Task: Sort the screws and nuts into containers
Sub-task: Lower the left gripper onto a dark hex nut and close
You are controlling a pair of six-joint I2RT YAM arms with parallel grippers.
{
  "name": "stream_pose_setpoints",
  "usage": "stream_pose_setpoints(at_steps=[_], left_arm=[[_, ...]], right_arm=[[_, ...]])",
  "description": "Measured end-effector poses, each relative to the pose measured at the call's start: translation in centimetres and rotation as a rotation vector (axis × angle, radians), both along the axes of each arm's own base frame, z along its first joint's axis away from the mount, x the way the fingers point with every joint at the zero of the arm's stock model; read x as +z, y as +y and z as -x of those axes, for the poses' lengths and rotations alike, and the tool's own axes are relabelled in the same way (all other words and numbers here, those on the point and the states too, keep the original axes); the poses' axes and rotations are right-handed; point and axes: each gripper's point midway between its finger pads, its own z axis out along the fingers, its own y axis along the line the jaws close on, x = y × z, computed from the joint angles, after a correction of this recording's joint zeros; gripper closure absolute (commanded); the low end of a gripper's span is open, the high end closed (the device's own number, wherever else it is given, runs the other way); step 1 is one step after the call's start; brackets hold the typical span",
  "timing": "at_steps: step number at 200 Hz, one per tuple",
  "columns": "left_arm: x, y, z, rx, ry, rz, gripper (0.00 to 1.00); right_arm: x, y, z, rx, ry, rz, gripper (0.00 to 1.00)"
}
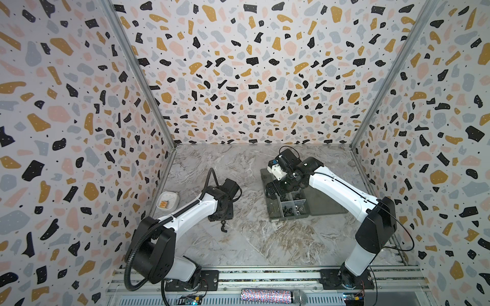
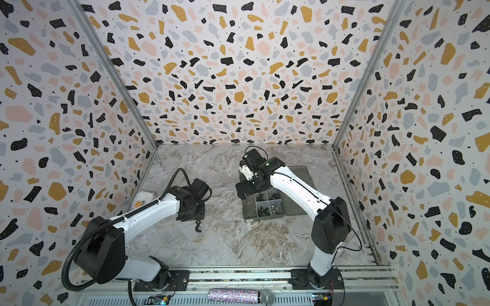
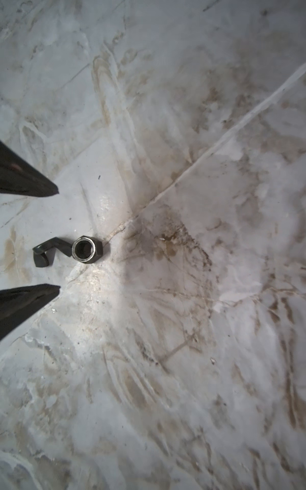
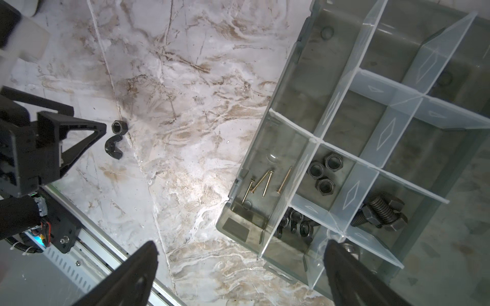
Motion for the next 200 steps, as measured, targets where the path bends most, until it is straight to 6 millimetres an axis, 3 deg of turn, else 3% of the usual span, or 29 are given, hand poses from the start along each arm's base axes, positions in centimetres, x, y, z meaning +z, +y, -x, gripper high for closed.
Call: stream_pose_setpoints(at_steps=[200], left_arm=[[-4.3, -0.9, -0.4, -0.016, 0.048, 0.031, 0.54]], right_arm=[[-0.4, -1.4, -0.1, -0.026, -0.005, 0.077, 0.01]])
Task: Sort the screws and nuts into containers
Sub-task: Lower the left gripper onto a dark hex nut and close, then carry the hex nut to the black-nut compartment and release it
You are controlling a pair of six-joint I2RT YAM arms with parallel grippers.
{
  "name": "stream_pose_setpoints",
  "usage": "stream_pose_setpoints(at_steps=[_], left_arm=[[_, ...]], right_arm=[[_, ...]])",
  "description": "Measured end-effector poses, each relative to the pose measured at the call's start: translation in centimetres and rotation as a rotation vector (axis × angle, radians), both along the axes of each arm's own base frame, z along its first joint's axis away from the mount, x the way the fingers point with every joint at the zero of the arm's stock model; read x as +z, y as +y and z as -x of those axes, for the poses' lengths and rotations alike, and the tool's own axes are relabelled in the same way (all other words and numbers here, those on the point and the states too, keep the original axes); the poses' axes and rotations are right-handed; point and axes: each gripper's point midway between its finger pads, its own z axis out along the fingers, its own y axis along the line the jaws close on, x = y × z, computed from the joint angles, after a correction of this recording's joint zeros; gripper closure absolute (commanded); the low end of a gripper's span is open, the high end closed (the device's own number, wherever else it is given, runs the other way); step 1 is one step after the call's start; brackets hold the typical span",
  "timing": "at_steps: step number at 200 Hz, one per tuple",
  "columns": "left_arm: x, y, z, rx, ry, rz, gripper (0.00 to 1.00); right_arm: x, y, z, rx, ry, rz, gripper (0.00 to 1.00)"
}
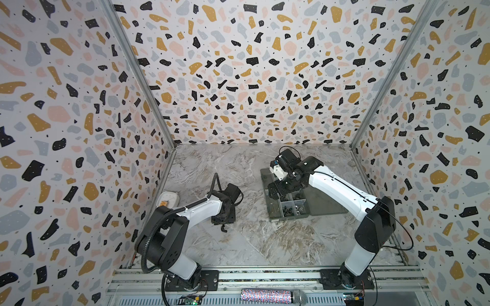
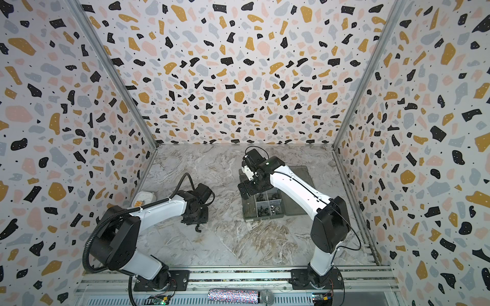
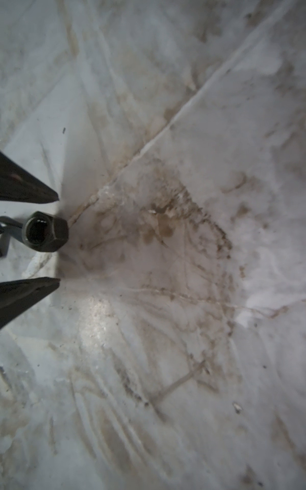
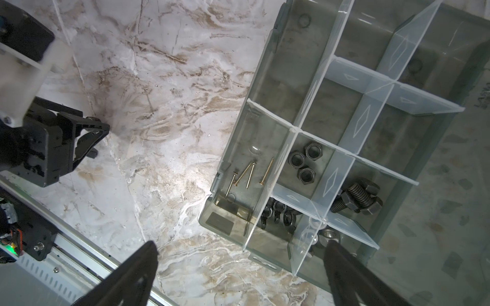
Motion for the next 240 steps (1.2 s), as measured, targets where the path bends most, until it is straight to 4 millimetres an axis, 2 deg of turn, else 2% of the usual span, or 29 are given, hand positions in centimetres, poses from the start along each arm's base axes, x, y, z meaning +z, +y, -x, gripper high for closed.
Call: stream_pose_setpoints(at_steps=[35, 93, 163, 209, 240], left_arm=[[-0.4, 0.0, 0.4, -0.01, 0.012, 0.005, 0.57], [-0.5, -0.1, 0.3, -0.022, 0.014, 0.016, 0.61], [-0.6, -0.5, 0.3, -0.037, 0.015, 0.036, 0.81], [-0.4, -0.7, 0.0, -0.063, 0.025, 0.027, 0.82], [0.4, -1.4, -1.4, -0.087, 0.016, 0.024, 0.82]], right_arm=[[0.9, 0.2, -0.4, -0.003, -0.022, -0.009, 0.01], [0.8, 0.0, -0.3, -0.005, -0.017, -0.002, 0.01], [0.4, -0.1, -0.4, -0.008, -0.011, 0.012, 0.01], [0.6, -0.2, -0.4, -0.011, -0.015, 0.017, 0.01], [0.7, -0.3, -0.6, -0.016, -0.022, 0.021, 0.01]])
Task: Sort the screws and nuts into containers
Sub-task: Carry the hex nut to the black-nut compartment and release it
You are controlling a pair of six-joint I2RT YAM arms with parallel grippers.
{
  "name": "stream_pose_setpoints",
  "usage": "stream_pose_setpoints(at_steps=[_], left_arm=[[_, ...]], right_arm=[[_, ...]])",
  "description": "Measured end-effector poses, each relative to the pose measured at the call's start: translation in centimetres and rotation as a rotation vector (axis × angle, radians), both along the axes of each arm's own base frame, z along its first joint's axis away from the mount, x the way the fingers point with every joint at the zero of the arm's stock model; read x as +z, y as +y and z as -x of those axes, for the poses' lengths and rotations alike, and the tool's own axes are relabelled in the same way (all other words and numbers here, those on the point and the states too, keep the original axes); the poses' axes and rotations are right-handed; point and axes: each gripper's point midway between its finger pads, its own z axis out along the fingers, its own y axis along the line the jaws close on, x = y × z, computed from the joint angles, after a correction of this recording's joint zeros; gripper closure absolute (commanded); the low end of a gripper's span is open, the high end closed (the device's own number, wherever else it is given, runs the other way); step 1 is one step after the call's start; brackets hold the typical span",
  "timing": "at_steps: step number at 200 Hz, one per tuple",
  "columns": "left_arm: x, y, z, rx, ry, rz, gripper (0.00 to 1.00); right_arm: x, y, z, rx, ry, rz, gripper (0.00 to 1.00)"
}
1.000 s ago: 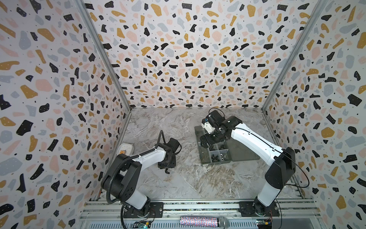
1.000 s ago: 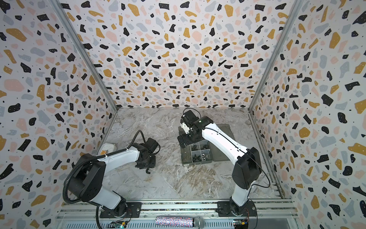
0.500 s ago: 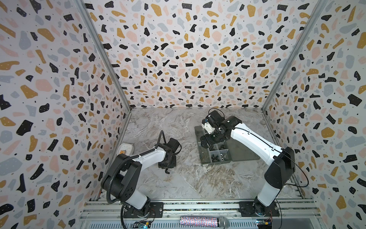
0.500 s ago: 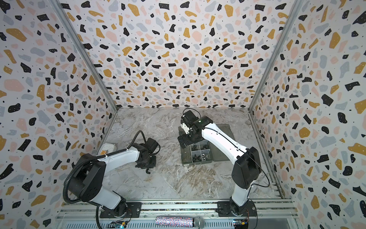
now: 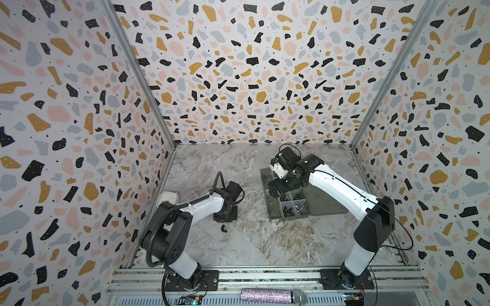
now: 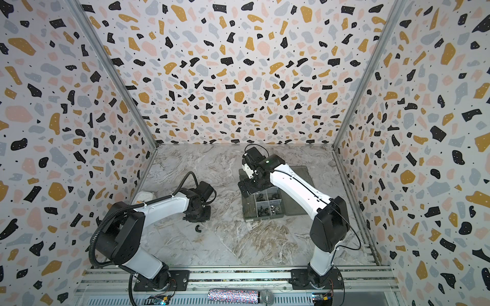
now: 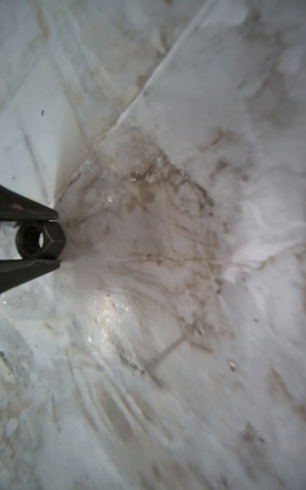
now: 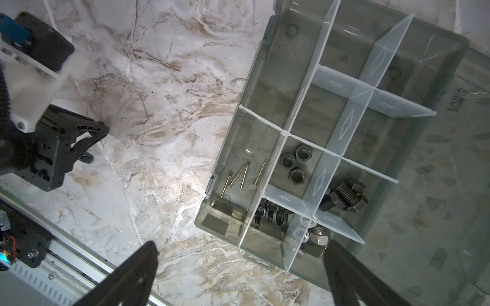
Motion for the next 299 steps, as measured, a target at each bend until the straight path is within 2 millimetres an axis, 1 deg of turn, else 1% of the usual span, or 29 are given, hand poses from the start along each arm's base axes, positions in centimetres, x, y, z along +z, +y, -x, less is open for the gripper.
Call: stream_pose_setpoints(at_steps=[38, 70, 97, 118, 131, 149, 174, 194, 208, 222, 233, 246, 299], left_arm=[[2.5, -1.4, -2.8, -0.029, -0.049, 0.019, 0.82], [4.9, -3.1, -5.9, -0.064, -0.095, 0.035, 0.82], [6.9, -5.0, -8.5, -0.103, -0.139, 0.059, 0.81], [8.1, -7.0, -10.5, -0.139, -0.165, 0.069, 0.81], [8.5, -8.8, -11.5, -0.175, -0.176, 0.075, 0.81], [8.9, -12.1, -12.4, -0.236, -0.184, 0.088, 0.81], [8.7, -17.3, -12.8, -0.332, -0.18, 0.112, 0.81], [8.5, -21.0, -12.8, -0.393, -0.177, 0.131, 0.81], [8.2, -23.1, -12.4, -0.428, -0.17, 0.145, 0.81], [7.9, -24.7, -12.0, -0.457, -0.16, 0.153, 0.81], [7.6, -25.6, -11.6, -0.472, -0.152, 0.16, 0.8], [7.4, -26.2, -11.2, -0.482, -0.141, 0.169, 0.8], [6.9, -26.6, -10.3, -0.493, -0.107, 0.191, 0.8]], right_arm=[[-0.1, -0.4, -0.2, -0.017, -0.008, 0.016, 0.01], [-0.2, -1.7, 0.0, -0.052, -0.007, 0.025, 0.01], [0.1, -4.7, 0.3, -0.12, -0.008, 0.027, 0.01], [0.8, -7.2, 0.6, -0.185, -0.02, 0.015, 0.01], [1.1, -8.7, 0.9, -0.225, -0.026, 0.009, 0.01], [1.2, -10.8, 1.7, -0.279, -0.032, 0.006, 0.01], [1.4, -13.2, 2.8, -0.344, -0.035, 0.002, 0.01], [1.6, -14.5, 3.6, -0.387, -0.043, -0.008, 0.01], [1.7, -15.3, 4.2, -0.411, -0.044, -0.011, 0.01], [1.8, -16.0, 4.9, -0.429, -0.045, -0.013, 0.01], [1.9, -16.4, 5.2, -0.442, -0.045, -0.013, 0.01], [1.9, -16.9, 5.5, -0.455, -0.045, -0.015, 0.01], [1.7, -17.9, 6.1, -0.481, -0.035, -0.007, 0.01]])
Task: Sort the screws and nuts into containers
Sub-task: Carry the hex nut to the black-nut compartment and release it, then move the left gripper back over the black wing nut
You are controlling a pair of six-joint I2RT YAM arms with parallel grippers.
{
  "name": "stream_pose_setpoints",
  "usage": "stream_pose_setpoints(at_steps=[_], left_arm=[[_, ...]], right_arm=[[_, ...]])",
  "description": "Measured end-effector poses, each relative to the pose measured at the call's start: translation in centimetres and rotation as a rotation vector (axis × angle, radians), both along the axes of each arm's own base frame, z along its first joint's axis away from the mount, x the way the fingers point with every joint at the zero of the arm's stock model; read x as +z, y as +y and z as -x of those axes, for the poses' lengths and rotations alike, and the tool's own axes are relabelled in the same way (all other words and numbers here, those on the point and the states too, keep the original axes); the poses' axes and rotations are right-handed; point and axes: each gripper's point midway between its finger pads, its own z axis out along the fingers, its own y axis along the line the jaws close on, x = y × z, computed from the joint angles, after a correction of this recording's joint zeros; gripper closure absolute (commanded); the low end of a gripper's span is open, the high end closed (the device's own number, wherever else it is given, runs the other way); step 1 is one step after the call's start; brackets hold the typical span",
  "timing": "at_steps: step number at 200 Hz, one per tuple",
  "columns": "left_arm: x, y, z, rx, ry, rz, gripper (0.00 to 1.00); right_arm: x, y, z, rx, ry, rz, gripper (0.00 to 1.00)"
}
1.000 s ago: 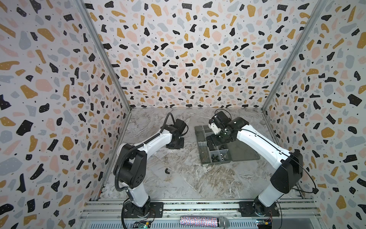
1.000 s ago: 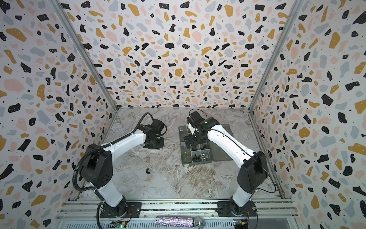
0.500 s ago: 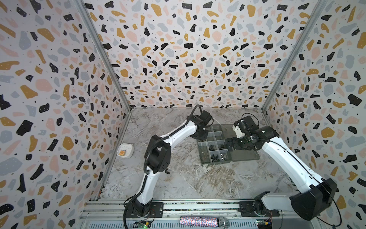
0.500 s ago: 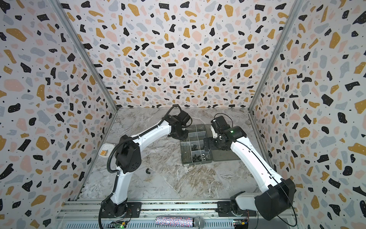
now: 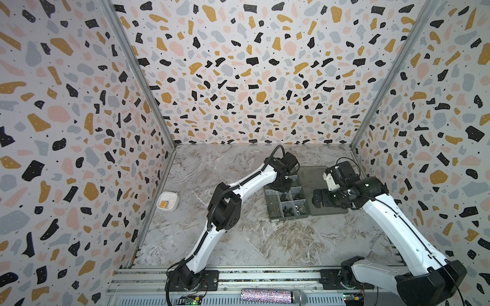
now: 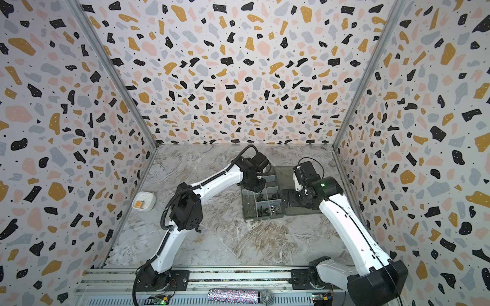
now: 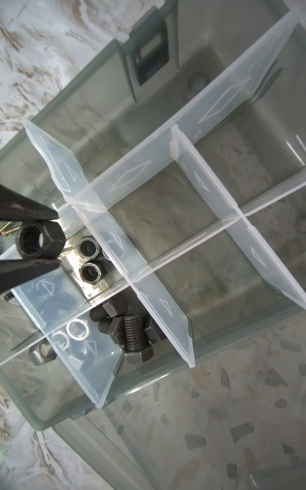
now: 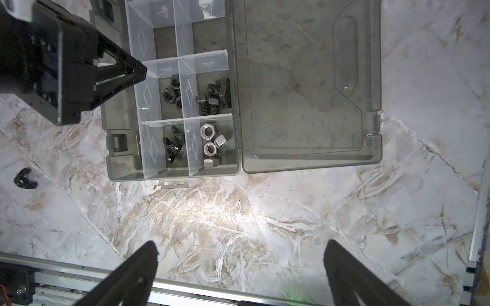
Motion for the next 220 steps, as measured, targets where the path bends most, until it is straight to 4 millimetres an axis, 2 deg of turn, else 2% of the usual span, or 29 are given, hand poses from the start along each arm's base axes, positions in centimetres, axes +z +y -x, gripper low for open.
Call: stream_pose_setpoints(at_steps=[78, 94, 124, 167, 199, 220], left_arm=[[-1.0, -0.1, 0.7, -0.01, 0.027, -0.002, 0.8], [-1.1, -0.3, 0.7, -0.013, 0.028, 0.005, 0.74], [-1.2, -0.7, 1.1, -0.025, 0.039, 0.022, 0.52], [-0.8, -0.9, 1.2, -0.041, 0.031, 0.021, 0.49], [0.9, 0.1, 0.9, -0.025, -0.009, 0.007, 0.5], [3.2, 2.4, 1.1, 0.01, -0.051, 0.002, 0.51]], right_arm=[[0.0, -0.2, -0.1, -0.003, -0.001, 0.003, 0.01], [0.0, -0.2, -0.1, -0.003, -0.001, 0.003, 0.01], [0.0, -0.2, -0.1, -0.003, 0.0, 0.002, 0.01], [-0.1, -0.1, -0.1, 0.004, 0.004, -0.002, 0.01], [-0.1, 0.5, -0.6, 0.025, 0.009, -0.016, 0.01], [0.2, 1.3, -1.4, 0.047, 0.003, -0.033, 0.01]])
